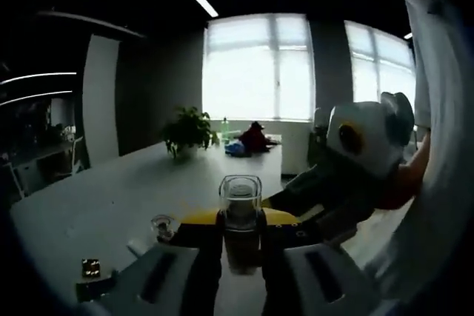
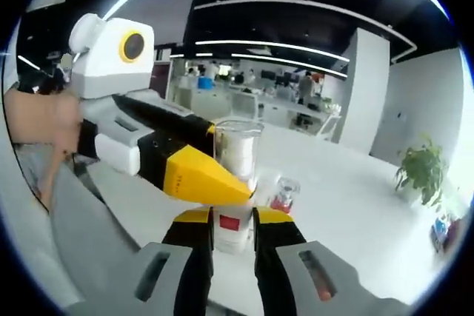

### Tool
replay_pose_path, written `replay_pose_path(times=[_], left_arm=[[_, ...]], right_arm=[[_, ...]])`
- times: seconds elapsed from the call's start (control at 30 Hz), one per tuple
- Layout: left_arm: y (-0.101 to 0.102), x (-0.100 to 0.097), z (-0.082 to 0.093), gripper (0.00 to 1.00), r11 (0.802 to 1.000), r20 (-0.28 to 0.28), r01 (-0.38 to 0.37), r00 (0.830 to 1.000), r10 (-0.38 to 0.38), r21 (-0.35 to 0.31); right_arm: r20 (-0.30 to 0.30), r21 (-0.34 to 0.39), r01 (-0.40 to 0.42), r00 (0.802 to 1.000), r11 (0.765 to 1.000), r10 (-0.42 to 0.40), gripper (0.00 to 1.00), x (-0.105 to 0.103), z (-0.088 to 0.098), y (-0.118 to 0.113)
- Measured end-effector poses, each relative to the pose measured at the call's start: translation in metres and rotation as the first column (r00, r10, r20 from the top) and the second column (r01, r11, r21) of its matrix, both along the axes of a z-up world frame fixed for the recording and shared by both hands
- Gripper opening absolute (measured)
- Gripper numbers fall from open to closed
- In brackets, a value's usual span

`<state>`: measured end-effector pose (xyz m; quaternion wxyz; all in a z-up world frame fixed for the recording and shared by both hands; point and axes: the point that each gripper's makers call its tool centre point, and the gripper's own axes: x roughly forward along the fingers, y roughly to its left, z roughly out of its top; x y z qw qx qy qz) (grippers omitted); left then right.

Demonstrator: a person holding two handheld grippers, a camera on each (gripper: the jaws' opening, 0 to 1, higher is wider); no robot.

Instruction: Arrange the skincare products in the storage area until every visible bottle or jar stands upright without overlapping.

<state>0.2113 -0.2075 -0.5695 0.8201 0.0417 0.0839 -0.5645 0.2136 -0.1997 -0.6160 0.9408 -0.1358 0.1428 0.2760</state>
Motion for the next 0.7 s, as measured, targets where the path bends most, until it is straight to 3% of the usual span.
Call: replay_pose_path(times=[0.13,0.27,0.53,0.7], left_arm=[[-0.003,0.006,-0.006,0.15,1.000,-0.068,-0.006,0.998,0.004,-0.019],[-0.006,0.009,-0.010,0.15,1.000,-0.083,-0.005,0.997,0.003,-0.014],[-0.017,0.013,-0.025,0.14,0.999,-0.098,-0.009,0.995,0.014,0.047],[-0.027,0.022,-0.046,0.14,0.992,-0.089,-0.020,0.996,0.032,0.126]], right_arm=[[0.008,0.014,-0.003,1.000,1.000,0.003,0.18,0.004,-0.005,-0.005],[0.012,0.029,-0.029,1.000,0.999,0.029,0.18,0.005,-0.008,-0.008],[-0.022,0.022,-0.051,0.998,0.998,0.052,0.18,0.010,-0.029,-0.020],[-0.056,0.013,-0.071,0.996,0.997,0.072,0.18,0.017,-0.048,-0.031]])
